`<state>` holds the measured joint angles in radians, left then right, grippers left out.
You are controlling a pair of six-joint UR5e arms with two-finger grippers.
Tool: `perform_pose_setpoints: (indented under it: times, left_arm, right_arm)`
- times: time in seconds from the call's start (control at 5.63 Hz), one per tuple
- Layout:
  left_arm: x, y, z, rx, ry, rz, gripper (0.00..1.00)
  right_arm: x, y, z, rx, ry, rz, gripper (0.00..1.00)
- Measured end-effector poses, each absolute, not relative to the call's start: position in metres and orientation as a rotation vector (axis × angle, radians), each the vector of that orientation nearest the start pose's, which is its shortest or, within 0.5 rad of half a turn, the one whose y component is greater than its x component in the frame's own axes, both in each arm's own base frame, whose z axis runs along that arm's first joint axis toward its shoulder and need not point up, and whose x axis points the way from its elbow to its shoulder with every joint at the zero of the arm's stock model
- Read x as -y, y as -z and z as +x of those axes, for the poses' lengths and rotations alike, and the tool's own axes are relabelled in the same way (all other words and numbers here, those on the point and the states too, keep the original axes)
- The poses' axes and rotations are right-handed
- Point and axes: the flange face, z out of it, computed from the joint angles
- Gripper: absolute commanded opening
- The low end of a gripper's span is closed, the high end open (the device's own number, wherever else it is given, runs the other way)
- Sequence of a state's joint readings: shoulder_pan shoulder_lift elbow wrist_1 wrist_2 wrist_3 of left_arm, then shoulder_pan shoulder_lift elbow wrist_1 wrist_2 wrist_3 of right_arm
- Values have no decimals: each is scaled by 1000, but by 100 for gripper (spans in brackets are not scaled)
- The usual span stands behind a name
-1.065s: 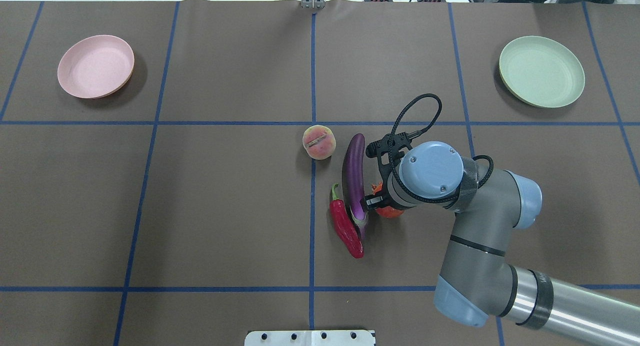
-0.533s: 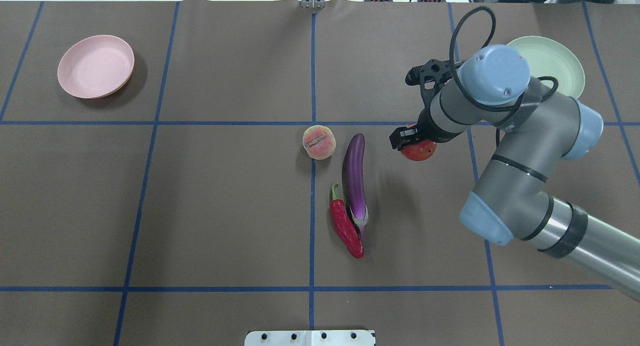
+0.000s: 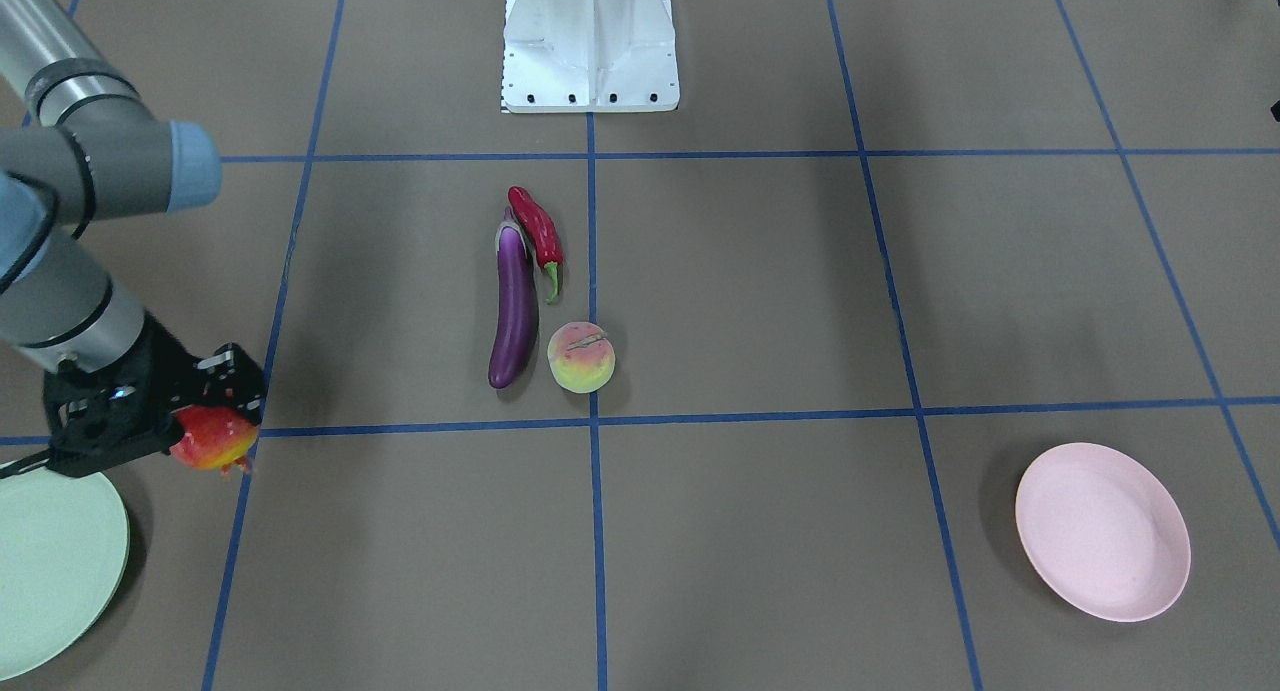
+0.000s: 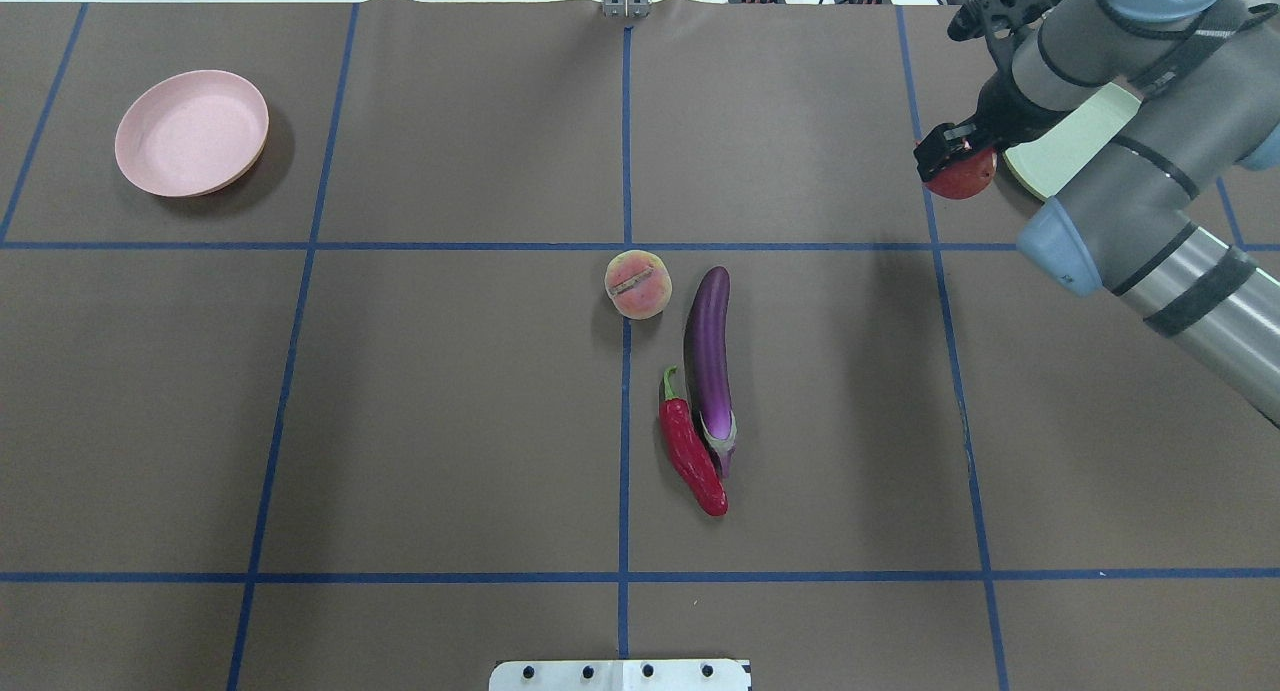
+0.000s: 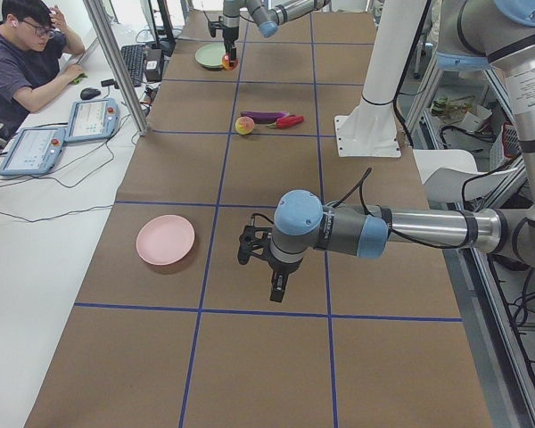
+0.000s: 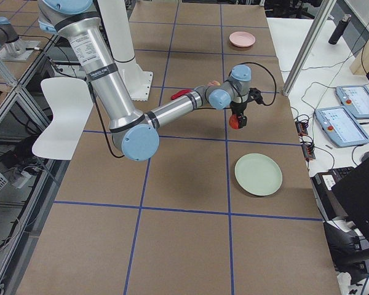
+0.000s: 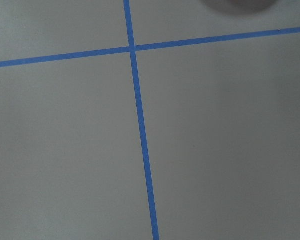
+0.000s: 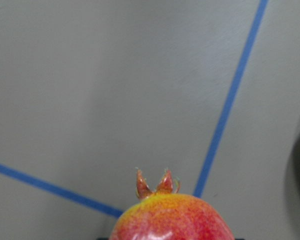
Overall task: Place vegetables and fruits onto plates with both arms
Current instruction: 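Carry the pomegranate with the right gripper onto the green plate and release, then move the right gripper back to the peach and grasp it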
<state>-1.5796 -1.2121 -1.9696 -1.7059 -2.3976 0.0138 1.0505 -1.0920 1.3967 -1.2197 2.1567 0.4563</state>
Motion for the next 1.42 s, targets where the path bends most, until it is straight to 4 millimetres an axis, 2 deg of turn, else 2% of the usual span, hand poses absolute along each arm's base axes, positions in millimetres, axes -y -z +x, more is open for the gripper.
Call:
perform_pose_setpoints:
  times: [0.18,0.36,0.53,0.89,1.07,1.24,1.42]
  left_arm:
    - [352,-593,-63,-823,-78,177,100]
    - [352,-593,-63,-823,-78,178,100]
    - [352,-593,-63,-823,-79,179,100]
    - [352,-592,-63,-823,-79,180,100]
    - [352,-592,-63,-823,-79,180,100]
    - [352,-592,-63,-824,-80,182,100]
    - [353,-590,-63,-823,-85,194,100]
  right_arm:
    - [677,-470,-259,798,229,324,0]
    - [697,-502,-236,766,186,332,46]
    - [707,-522,-219,727,149,335,99]
    - [706,-535,-211,717,101,340,100]
    - [702,-522,-216,758,28,342,100]
    - [694,-486,-234,822,-58,338,100]
    - [677,-445,-265,888,-134,322,99]
